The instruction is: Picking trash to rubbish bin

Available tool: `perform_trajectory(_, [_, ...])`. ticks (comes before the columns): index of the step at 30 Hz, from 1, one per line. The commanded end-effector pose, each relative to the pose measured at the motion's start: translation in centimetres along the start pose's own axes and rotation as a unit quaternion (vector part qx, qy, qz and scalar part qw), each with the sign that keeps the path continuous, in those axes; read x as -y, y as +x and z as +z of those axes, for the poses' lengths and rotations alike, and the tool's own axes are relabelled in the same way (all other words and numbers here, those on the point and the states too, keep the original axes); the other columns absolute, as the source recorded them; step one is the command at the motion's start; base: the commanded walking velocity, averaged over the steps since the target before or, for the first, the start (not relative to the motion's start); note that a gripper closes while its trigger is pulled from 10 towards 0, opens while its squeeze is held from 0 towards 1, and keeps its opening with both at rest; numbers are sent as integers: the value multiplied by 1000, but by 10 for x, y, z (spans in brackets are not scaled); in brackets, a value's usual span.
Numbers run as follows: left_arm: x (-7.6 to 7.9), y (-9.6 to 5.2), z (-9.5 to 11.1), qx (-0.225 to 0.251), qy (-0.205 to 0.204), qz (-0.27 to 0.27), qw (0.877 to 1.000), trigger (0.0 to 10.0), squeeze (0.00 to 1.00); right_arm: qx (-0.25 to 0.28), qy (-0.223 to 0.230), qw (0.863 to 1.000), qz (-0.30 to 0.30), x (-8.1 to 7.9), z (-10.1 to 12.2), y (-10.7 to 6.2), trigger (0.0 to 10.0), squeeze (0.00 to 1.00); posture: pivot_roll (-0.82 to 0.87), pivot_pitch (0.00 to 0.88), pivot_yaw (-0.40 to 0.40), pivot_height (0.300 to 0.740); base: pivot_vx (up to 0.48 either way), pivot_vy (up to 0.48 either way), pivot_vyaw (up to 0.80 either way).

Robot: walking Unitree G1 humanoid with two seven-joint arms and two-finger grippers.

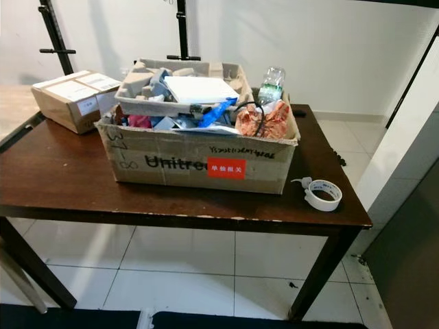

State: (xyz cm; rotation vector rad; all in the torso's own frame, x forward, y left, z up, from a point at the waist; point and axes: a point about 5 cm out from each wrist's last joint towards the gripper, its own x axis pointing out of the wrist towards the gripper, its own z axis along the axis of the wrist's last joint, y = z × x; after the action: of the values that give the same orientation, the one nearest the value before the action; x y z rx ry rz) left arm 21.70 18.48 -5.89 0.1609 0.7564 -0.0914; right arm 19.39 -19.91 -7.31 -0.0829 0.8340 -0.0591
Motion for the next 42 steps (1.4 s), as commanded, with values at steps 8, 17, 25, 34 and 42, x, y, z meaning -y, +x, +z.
perform_trajectory(8, [-2,6,13,-12,11,-2,1000,10000,0,0,29,999,-28,10,9,3,10000,0,-89,109,-4,740,0,0,0])
perform_trajectory(17, [0,7,11,-18,8,-5,1000,10000,0,-15,28,999,-20,6,-7,-1,10000,0,-91,87,-5,740,0,0,0])
perform_trajectory(25, [2,7,8,-27,22,-10,999,10000,0,-15,28,999,-21,7,-9,-2,10000,0,-92,85,-2,740,0,0,0])
perform_trajectory(34, [3,7,7,-28,15,-13,999,10000,0,-17,17,1000,-17,5,-8,-1,10000,0,-93,93,-6,740,0,0,0])
perform_trajectory(42, [5,5,1,-34,11,-17,999,10000,0,-20,7,1000,-12,6,-10,-2,10000,0,-96,107,-17,740,0,0,0])
